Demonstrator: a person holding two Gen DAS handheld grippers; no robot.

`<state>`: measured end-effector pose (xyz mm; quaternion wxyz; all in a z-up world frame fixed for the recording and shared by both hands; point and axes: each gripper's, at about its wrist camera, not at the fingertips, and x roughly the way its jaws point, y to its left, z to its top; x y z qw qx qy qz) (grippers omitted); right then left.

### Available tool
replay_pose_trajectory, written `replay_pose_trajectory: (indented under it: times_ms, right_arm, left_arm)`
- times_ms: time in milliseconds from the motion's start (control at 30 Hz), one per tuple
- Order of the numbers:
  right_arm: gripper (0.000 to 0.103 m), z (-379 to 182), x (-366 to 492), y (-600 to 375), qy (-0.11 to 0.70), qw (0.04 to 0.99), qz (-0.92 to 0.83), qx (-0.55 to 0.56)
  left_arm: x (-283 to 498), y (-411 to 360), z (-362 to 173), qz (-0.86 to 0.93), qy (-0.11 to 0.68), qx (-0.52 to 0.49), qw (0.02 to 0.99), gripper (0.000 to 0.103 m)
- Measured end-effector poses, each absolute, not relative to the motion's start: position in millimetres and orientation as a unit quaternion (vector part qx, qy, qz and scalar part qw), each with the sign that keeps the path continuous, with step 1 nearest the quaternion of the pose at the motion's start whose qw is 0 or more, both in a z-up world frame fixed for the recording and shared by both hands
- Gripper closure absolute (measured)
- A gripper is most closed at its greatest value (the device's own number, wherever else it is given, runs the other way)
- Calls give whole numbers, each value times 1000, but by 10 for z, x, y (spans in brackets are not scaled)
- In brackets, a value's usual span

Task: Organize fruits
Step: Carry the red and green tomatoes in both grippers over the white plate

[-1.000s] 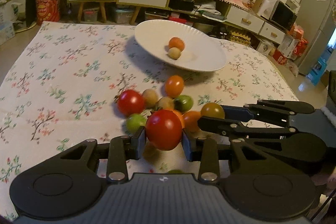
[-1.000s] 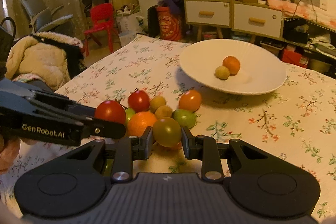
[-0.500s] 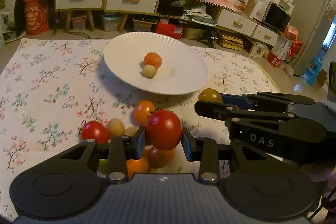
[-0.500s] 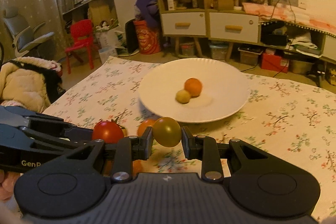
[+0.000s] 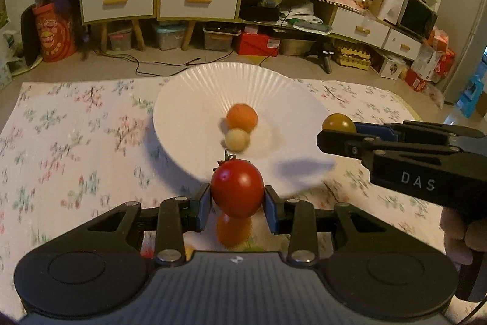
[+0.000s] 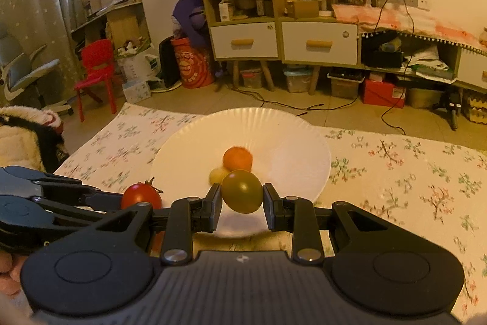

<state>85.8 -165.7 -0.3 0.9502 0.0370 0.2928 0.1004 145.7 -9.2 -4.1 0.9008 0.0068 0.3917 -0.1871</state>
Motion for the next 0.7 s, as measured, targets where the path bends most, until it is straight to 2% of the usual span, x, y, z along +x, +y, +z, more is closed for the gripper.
replay_pose_trajectory:
  times_ms: [700]
  right_arm:
    - [77, -160, 1180, -1699, 325, 943, 71, 13]
  left_arm:
    - [1936, -295, -190, -198, 400, 49, 893, 75]
